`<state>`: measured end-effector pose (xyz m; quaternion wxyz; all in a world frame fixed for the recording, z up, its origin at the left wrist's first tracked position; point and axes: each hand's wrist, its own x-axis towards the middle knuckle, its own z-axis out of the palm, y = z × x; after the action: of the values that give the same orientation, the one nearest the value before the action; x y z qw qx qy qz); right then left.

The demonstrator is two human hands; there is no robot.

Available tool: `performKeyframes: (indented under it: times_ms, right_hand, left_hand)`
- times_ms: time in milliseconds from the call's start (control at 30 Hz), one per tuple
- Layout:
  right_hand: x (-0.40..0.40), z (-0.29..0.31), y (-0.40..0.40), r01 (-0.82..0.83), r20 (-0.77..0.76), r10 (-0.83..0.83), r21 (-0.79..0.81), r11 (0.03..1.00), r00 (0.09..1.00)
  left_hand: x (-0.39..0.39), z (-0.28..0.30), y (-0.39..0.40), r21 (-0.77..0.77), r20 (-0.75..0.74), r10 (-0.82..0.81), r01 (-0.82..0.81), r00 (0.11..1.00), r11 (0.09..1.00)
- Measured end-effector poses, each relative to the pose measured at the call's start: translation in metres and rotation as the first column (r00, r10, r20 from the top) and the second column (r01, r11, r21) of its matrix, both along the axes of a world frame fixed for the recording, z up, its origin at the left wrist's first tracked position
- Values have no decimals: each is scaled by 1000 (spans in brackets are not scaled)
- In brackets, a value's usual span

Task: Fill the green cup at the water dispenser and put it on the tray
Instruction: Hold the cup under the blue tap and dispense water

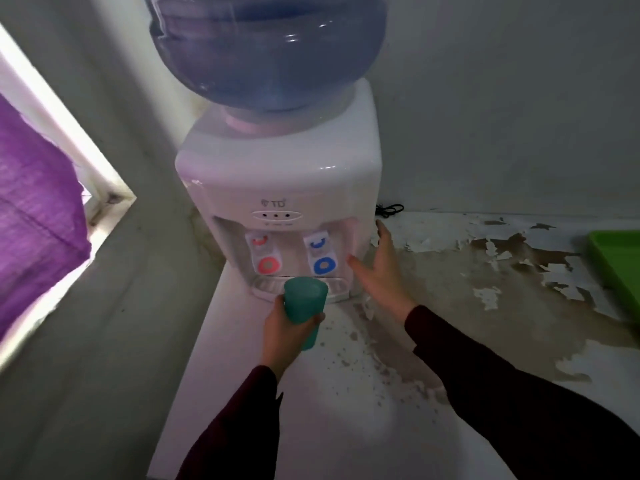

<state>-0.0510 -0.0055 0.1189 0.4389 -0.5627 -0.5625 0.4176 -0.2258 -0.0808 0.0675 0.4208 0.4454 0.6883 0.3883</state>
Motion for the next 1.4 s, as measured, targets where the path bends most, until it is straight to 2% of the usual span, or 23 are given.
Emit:
performKeyframes:
  times_ms: [133, 233, 500, 700, 833, 1000, 1167, 1400]
  right_hand:
    - [-11, 9, 17, -6, -32, 8, 40, 999, 999]
    - [-11, 9, 22, 27, 27, -29, 67, 997, 999]
    - [-4, 7, 23, -34, 247, 14, 77, 996, 969]
    - [-12, 0, 19, 32, 202, -53, 109, 994, 978]
    - [-12, -3, 21, 42, 231, -66, 110, 993, 971]
    - [-12, -4, 20, 46, 239, -80, 146, 988, 968]
    - [-13, -6, 22, 37, 222, -61, 111, 993, 973]
    - [-12, -5, 21, 33, 198, -53, 100, 994, 979]
  left_hand:
    - [2, 3, 22, -60, -46, -54, 51, 997, 997]
    - [7, 3, 33, 6, -26, -37, 37, 999, 999]
    - [24, 7, 52, 173, 75, 5, -18, 997, 985]
    - [23, -2, 49, 224, 71, -18, 2, 997, 975]
    - [21, -1, 47, 232, 109, -45, 19, 993, 972]
    - [15, -7, 35, 233, 10, -28, 25, 1000, 972]
    - [16, -6, 43, 194, 10, -47, 44, 999, 980]
    - [13, -1, 37, 166, -71, -68, 79, 995, 983]
